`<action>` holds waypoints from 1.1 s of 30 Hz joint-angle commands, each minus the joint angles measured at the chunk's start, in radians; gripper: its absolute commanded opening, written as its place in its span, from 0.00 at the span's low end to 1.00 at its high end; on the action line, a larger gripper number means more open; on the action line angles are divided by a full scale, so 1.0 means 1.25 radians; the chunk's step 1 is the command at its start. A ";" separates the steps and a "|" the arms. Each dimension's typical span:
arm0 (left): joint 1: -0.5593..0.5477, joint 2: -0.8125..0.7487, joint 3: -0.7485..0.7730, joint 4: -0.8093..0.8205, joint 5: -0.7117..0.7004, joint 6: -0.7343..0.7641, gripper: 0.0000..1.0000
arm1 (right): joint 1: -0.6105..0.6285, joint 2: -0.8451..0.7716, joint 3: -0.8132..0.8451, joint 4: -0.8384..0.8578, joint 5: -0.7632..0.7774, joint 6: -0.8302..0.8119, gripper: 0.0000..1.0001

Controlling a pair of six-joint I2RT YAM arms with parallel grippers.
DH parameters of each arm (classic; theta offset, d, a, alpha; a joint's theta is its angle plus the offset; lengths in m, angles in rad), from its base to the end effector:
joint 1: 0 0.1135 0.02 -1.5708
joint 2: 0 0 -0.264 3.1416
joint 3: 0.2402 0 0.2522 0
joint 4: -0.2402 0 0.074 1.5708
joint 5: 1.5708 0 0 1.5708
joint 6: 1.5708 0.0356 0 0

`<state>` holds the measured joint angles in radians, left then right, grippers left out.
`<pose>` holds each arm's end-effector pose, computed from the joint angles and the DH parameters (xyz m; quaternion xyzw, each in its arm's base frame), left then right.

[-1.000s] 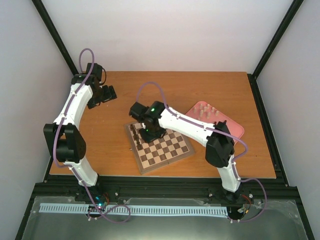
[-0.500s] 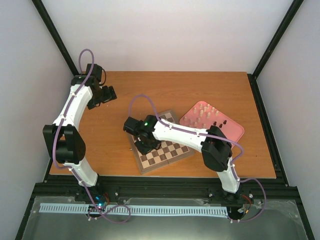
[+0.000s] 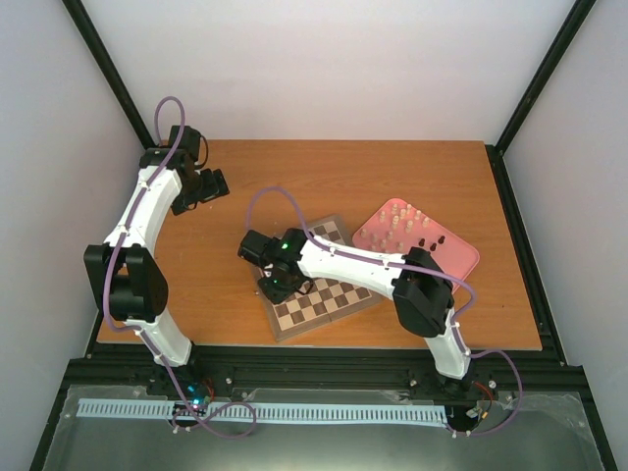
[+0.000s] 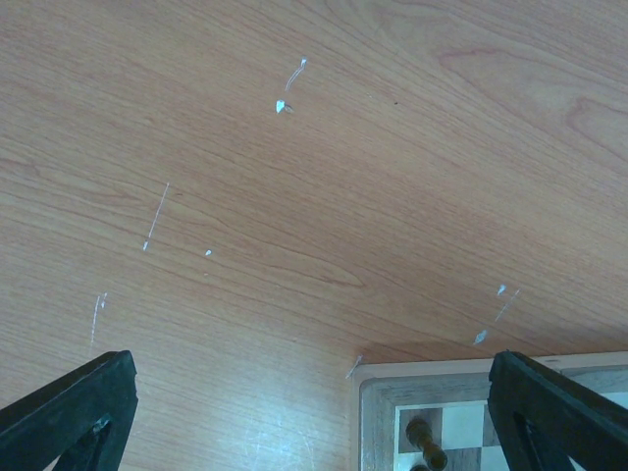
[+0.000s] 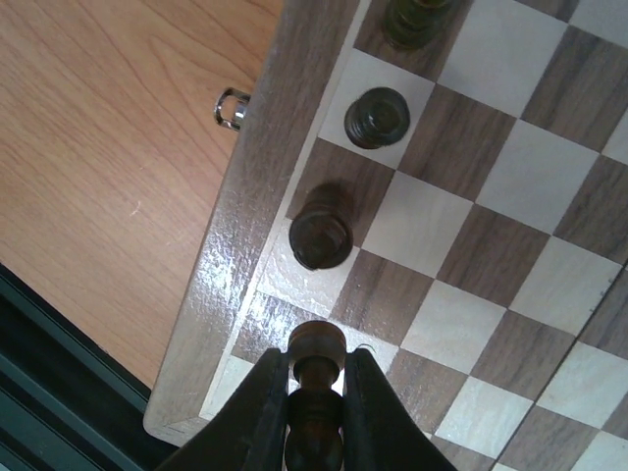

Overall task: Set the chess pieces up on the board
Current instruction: Place the chess piece on the chessboard.

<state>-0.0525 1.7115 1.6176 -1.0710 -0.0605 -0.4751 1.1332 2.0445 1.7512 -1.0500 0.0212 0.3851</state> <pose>0.3494 -0.0162 0.3110 -0.2113 0.9560 -0.0239 0.2022 0.1774 0.3774 0.2283 -0.3619 0.9252 0.0705 0.0896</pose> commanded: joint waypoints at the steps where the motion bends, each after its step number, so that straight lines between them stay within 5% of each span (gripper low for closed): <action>1: -0.004 -0.020 0.002 0.006 -0.007 -0.004 1.00 | 0.009 0.029 0.032 0.007 -0.016 -0.030 0.03; 33: -0.004 -0.015 -0.002 0.008 -0.010 -0.001 1.00 | 0.010 0.103 0.080 -0.008 -0.038 -0.066 0.03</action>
<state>-0.0525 1.7115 1.6142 -1.0702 -0.0608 -0.4751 1.1343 2.1628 1.8236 -1.0546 -0.0383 0.3107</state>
